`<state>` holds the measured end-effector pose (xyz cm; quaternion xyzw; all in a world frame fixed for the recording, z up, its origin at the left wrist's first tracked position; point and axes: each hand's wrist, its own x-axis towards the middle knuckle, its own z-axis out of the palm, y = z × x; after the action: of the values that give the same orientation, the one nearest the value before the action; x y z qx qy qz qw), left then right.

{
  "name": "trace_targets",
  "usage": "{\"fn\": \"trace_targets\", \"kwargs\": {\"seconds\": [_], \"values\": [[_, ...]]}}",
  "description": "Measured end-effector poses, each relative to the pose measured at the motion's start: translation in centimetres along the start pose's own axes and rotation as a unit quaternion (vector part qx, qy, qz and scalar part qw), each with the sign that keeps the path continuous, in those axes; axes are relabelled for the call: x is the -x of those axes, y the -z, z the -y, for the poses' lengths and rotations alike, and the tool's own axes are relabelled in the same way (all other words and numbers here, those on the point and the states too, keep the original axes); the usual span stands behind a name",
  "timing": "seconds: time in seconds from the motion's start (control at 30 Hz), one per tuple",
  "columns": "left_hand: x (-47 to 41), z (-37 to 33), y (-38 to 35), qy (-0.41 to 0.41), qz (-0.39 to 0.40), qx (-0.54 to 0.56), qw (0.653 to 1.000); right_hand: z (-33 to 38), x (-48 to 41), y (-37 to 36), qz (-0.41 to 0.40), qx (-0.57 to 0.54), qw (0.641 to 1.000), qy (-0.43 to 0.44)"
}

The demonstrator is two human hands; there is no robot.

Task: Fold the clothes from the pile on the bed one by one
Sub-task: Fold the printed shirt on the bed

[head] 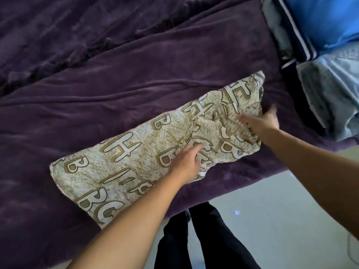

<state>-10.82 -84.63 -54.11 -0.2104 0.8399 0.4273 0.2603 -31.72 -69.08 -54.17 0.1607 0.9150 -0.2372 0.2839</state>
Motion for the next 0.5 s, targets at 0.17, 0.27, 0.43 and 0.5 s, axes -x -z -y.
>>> {"fn": "trace_targets", "kwargs": {"seconds": [0.17,0.27,0.43,0.5], "values": [[-3.4,-1.3,-0.6,0.192,0.055,0.357,0.912,0.3,0.1,-0.4,0.077,-0.208,0.975,0.032],[-2.5,-0.6,1.6,0.232,0.077,0.438,0.865,1.3,3.1,0.0,0.053,-0.128,0.968,0.207],[1.4,3.5,5.4,0.298,-0.068,0.521,0.797,2.1,10.2,-1.5,0.02,0.145,0.893,0.425],[3.4,5.7,6.5,0.327,-0.131,0.536,0.767,2.4,12.7,-3.5,0.053,0.185,0.852,0.487]]}}
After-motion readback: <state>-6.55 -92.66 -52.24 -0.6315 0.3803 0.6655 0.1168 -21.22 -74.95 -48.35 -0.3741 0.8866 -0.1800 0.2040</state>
